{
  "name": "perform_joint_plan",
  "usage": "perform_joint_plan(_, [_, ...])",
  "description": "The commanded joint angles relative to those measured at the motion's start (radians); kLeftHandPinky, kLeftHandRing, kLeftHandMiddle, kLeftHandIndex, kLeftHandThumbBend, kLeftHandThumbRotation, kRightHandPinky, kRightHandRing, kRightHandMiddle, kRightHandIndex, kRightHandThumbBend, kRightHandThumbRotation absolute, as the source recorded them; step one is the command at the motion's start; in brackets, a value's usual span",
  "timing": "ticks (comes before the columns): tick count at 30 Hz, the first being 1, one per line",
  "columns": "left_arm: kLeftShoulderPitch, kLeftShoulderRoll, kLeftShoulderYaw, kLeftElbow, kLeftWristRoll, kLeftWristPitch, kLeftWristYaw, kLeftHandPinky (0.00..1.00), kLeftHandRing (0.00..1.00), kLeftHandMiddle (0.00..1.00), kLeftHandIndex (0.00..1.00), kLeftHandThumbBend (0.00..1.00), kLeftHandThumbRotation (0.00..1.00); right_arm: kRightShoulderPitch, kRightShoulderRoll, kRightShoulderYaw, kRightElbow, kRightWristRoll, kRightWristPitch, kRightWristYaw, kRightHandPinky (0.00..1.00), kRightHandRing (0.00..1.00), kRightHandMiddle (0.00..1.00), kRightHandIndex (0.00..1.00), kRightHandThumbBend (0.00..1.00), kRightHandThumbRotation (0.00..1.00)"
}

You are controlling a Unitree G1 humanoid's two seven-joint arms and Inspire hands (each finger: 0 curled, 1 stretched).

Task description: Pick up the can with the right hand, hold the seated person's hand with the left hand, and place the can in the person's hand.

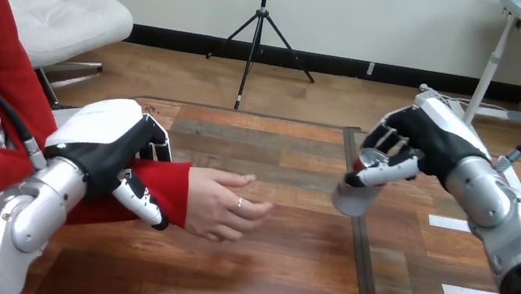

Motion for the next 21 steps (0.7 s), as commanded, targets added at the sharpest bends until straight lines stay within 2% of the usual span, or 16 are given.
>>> perform_joint_plan(1, [-0.205, -0.062, 0.046, -0.179, -0.048, -0.012, 0.039, 0.24, 0.31, 0.38, 0.39, 0.83, 0.0, -0.269, 0.021, -0.014, -0.142, 0.014, -0.056, -0.041, 0.29, 0.34, 0.4, 0.45, 0.63, 0.0])
perform_joint_plan(15, [-0.235, -0.102, 0.051, -0.206, -0.052, 0.019, 0.034, 0.24, 0.3, 0.38, 0.39, 0.79, 0.0, -0.288, 0.063, -0.006, -0.156, 0.009, -0.044, -0.033, 0.29, 0.34, 0.4, 0.46, 0.62, 0.0])
perform_joint_plan(21, [-0.252, -0.115, 0.051, -0.2, -0.06, 0.014, 0.037, 0.23, 0.3, 0.38, 0.39, 0.79, 0.0, -0.296, 0.082, -0.008, -0.158, 0.012, -0.046, -0.033, 0.28, 0.33, 0.39, 0.46, 0.62, 0.0])
